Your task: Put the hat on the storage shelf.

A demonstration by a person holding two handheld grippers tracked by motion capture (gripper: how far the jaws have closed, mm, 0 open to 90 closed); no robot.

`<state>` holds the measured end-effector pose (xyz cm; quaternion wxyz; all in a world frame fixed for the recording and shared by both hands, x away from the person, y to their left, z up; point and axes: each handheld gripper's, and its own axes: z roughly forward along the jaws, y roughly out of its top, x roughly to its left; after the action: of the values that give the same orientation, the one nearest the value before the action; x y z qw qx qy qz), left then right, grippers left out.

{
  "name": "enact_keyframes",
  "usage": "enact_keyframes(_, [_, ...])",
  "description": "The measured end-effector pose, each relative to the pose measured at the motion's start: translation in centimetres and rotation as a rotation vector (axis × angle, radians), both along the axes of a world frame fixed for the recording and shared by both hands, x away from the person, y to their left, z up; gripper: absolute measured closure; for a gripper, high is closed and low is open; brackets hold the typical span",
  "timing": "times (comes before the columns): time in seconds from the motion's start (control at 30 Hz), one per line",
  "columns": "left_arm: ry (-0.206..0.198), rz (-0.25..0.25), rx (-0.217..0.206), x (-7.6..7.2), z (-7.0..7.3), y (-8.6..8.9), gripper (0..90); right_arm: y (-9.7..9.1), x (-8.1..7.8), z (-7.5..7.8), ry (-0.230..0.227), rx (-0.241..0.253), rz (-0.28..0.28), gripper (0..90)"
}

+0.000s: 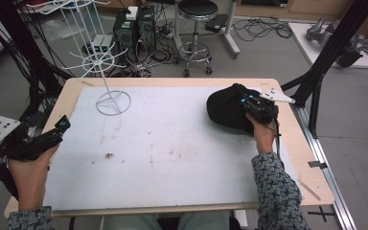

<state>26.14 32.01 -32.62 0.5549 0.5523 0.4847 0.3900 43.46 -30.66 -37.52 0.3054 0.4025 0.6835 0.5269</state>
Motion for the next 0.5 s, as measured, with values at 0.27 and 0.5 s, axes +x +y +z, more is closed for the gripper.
enact_keyframes(0.27, [-0.003, -0.011, 0.008, 0.2, 0.1, -0.3, 16.1, 0.0, 0.7, 3.3, -0.051, 0.025, -0.059, 83.9])
enact_keyframes(0.5, [-0.006, -0.016, 0.004, 0.1, 0.2, -0.3, 16.1, 2.1, 1.6, 6.9, -0.114, 0.077, -0.061, 84.1])
